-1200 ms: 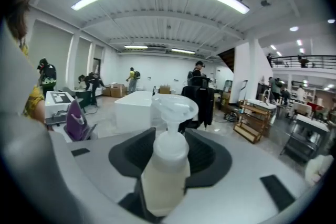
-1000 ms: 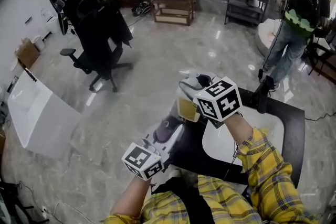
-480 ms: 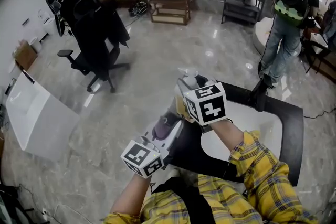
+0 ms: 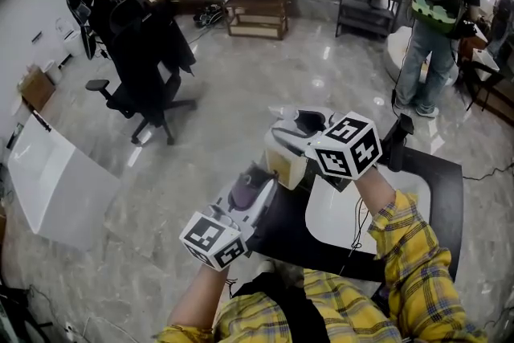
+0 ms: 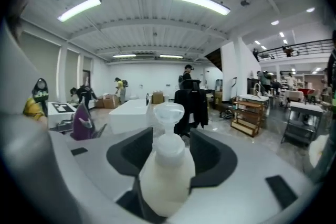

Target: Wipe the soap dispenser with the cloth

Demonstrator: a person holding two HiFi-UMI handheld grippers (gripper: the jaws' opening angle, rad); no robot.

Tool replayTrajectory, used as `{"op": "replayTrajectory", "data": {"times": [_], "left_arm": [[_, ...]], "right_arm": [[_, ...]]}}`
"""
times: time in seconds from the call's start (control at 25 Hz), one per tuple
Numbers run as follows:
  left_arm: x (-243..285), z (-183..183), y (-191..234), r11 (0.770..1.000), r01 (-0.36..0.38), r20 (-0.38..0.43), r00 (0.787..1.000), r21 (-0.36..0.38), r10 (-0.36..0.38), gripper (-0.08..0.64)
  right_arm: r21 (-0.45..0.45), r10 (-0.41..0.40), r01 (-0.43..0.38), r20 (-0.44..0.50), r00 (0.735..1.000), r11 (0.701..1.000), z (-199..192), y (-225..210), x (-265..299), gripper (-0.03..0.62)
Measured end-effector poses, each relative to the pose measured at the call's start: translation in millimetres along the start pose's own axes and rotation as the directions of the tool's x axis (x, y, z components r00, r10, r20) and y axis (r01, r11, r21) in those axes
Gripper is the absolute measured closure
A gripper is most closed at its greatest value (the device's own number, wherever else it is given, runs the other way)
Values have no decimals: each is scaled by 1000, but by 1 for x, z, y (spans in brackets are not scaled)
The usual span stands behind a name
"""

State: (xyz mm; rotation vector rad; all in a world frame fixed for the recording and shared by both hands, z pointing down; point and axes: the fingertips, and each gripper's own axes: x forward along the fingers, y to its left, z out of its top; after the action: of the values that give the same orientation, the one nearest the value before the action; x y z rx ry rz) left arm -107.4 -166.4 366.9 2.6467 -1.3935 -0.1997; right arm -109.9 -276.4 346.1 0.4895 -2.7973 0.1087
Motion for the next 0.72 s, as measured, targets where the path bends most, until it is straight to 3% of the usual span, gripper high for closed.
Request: {"op": "replayTrajectory", "data": {"times": [0.16,0.32,0.48,0.72], "left_arm": [[0,3,-1,1000,-6,9,1000,-3,6,500],[1,4,4,1000,-5,0,1000,2,5,499],[-1,2,7,1000,-16,-3,1000,5,16,499],[-4,-2,12,999,-37,-9,999,-4,37,500]], "right_arm": [[-107,163,-167,-48,985,980,-3,5,-4,393],[-238,237,-255,-102,966,937,-9,5,0,393],[-270,334,-342,-79,939,900,-4,8,2,393],[-301,438,-454,-125,890,838,-5,15,4,420]]}}
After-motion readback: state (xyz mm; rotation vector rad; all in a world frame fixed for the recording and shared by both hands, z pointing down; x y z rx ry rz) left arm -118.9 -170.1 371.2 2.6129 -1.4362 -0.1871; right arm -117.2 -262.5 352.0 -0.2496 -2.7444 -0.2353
